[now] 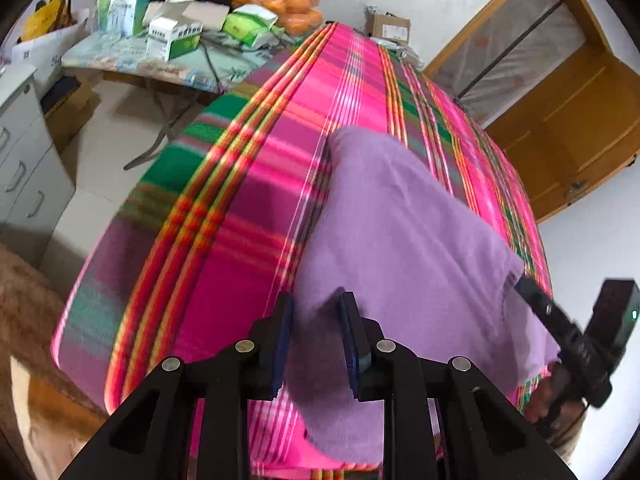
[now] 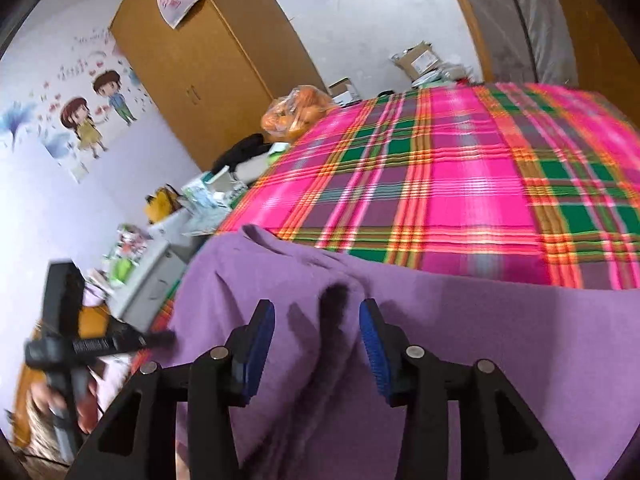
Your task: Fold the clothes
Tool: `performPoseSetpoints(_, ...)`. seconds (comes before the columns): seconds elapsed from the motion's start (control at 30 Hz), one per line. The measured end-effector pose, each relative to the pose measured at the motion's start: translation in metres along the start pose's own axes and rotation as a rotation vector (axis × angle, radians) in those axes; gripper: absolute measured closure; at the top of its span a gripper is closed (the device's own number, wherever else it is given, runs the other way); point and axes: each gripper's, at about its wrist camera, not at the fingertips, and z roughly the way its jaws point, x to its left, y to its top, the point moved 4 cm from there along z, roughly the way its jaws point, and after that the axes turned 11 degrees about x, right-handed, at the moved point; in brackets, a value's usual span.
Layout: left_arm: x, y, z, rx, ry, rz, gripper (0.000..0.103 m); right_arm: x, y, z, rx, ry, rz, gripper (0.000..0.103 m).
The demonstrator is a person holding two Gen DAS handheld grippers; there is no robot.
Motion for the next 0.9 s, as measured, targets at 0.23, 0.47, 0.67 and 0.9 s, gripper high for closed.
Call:
performPoseSetpoints(0.23, -0.001, -0.006, 0.0, -0.015, 0.011, -0.007, 0.078, -0.009, -0.017, 0.007, 0.053, 0.05, 0.08, 0.057)
performPoseSetpoints(0.47, -0.004, -0.007, 0.0, -0.019, 0.026, -0.014, 0.078, -0.005, -0.005, -0.003, -0.008, 0.038, 0.017, 0.098)
performPoseSetpoints(0.67, -0.005, -0.011, 0.001, -0.017, 0.015, -0.032, 0.078, -0.015, 0.01, 0.004, -0.008, -0.01, 0.031, 0.098)
performPoseSetpoints(0.9, -0.006, -0.015, -0.002, -0.016, 0.014, -0.042, 0.078, -0.024, 0.008, 0.015, 0.023, -0.028, 0.036, 0.098)
